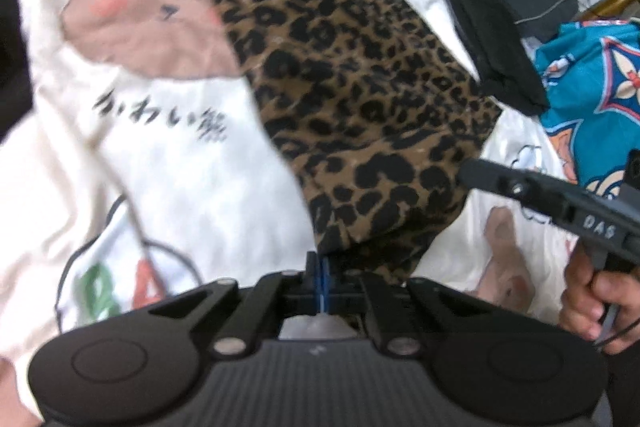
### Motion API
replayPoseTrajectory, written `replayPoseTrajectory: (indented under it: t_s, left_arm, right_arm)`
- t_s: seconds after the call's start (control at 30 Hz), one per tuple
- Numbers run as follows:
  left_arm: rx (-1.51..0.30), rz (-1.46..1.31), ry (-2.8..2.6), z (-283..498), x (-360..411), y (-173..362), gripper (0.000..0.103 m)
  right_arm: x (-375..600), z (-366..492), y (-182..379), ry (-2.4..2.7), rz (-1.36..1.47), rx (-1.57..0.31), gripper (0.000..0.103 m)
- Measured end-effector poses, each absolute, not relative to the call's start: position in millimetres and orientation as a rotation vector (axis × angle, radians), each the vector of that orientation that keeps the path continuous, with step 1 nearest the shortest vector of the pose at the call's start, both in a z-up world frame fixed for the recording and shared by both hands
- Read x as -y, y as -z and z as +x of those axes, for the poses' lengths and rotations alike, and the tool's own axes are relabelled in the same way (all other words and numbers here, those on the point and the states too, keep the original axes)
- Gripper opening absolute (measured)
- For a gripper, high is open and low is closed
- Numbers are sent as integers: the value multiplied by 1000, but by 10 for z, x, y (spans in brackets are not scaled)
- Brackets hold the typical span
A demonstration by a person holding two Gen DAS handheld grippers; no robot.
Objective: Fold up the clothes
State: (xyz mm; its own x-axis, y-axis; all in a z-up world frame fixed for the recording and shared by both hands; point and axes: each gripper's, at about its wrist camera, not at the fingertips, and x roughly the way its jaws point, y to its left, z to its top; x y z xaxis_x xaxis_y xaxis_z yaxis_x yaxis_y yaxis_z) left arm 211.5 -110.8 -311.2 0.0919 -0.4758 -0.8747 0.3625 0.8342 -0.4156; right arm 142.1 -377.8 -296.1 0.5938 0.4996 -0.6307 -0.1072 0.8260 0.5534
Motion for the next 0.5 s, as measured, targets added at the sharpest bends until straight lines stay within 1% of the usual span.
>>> replayPoseTrajectory:
  t_s: [0.07, 0.1, 0.13, 0.17, 0.2, 0.23, 0.37, 0.47, 0.5]
  left_arm:
    - [-1353, -94, 618, 2111, 1071, 3127, 6]
    - [-1356, -87, 617, 2114, 1063, 3128, 11]
    - [-1346, -77, 620, 2116, 1070, 3117, 21]
    - [-1336, -66, 625, 2120, 1081, 3101, 29]
    - [-1325, -56, 632, 2126, 1100, 3082, 42]
    - [-1310, -47, 640, 2133, 1123, 3064, 47]
    - [-1284, 25, 677, 2162, 1293, 3075, 48]
    - [-1284, 105, 674, 2160, 1396, 3147, 46]
    - [-1275, 123, 669, 2155, 1404, 3149, 41]
  right_arm:
    - [3770, 1412, 2970, -379, 499, -886, 1]
    - [3766, 1407, 2975, -383, 500, -894, 1]
    - [3761, 1404, 2978, -385, 502, -900, 1]
    - [3757, 1401, 2982, -386, 504, -905, 1]
    - [3757, 1400, 2984, -388, 507, -906, 1]
    - [3758, 1398, 2987, -389, 510, -907, 1]
    - [3774, 1407, 2997, -393, 532, -904, 1]
    - [3783, 1403, 2997, -403, 550, -900, 1]
    - [3792, 1398, 2988, -409, 558, -896, 2]
